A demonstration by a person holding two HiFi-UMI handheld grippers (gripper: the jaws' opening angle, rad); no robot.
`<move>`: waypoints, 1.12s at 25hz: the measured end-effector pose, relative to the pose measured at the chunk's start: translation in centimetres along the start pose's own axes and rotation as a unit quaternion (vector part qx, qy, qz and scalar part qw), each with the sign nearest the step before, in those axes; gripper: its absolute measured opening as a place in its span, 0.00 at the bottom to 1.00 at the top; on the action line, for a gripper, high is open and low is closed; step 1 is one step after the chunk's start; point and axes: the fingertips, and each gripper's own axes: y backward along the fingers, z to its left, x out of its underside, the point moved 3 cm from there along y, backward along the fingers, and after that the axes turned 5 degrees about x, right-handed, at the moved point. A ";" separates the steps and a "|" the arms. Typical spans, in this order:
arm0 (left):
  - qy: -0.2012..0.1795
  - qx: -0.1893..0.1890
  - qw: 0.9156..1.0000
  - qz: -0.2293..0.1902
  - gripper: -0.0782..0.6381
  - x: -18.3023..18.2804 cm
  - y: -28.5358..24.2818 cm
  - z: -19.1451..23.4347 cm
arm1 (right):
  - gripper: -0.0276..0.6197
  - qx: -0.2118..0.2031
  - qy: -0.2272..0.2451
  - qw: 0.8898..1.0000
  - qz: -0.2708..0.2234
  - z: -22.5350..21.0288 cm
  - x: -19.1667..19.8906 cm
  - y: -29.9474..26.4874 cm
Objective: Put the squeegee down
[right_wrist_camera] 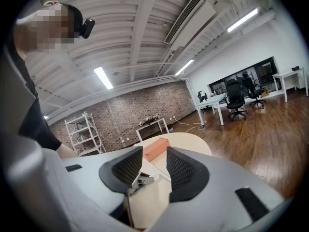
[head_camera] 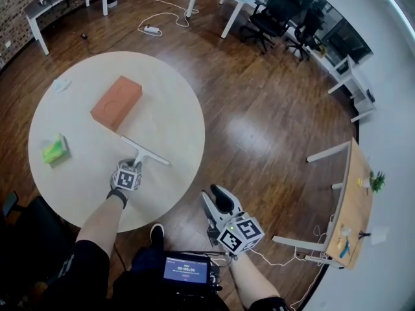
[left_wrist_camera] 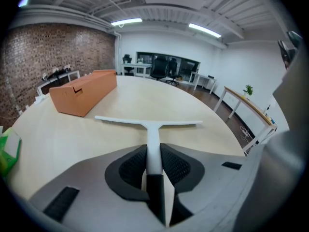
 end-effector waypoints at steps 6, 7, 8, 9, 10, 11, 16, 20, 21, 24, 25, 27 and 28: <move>0.005 0.008 1.000 -0.004 0.23 -0.1 -0.3 -0.2 | 0.32 0.002 -0.004 1.000 0.003 -0.2 0.5 -0.1; 0.006 0.003 1.000 -0.004 0.23 0.1 -0.5 0.1 | 0.32 0.002 -0.005 1.000 0.003 -0.2 0.6 0.0; 0.006 0.001 1.000 -0.003 0.23 0.5 -0.8 0.4 | 0.32 0.001 -0.006 1.000 0.003 -0.2 0.7 0.0; 0.007 0.003 1.000 -0.002 0.23 0.8 -1.1 0.4 | 0.32 0.001 -0.006 1.000 0.003 -0.2 0.8 0.1; 0.006 0.009 1.000 -0.001 0.23 1.0 -1.5 0.3 | 0.32 0.000 -0.006 1.000 0.003 -0.1 0.8 0.1; 0.006 0.010 1.000 0.000 0.23 1.1 -1.6 0.3 | 0.32 0.000 -0.006 1.000 0.003 0.0 0.8 0.2; 0.004 0.001 1.000 0.003 0.35 1.0 -0.5 0.5 | 0.32 -0.001 -0.003 1.000 0.000 0.4 0.5 0.2; -0.006 0.028 0.999 -0.017 0.40 0.7 0.6 -0.1 | 0.32 -0.005 0.000 1.000 -0.003 0.7 0.0 0.4; -0.005 0.031 0.999 -0.025 0.41 0.6 1.0 -0.1 | 0.32 -0.007 0.002 1.000 -0.004 0.9 0.0 0.4; -0.005 0.044 0.998 -0.048 0.41 -0.1 2.9 -0.7 | 0.32 -0.015 0.006 1.000 -0.006 1.3 -0.2 0.2; -0.006 0.049 0.997 -0.055 0.41 -0.3 3.5 -1.0 | 0.32 -0.018 0.008 1.000 -0.006 1.5 -0.3 0.1; -0.006 0.056 0.996 -0.070 0.41 -0.6 5.1 -1.6 | 0.32 -0.025 0.012 1.000 -0.008 2.0 -0.6 0.0; -0.005 0.060 0.995 -0.078 0.41 -0.7 5.9 -1.8 | 0.32 -0.027 0.015 0.999 -0.009 2.3 -0.8 -0.1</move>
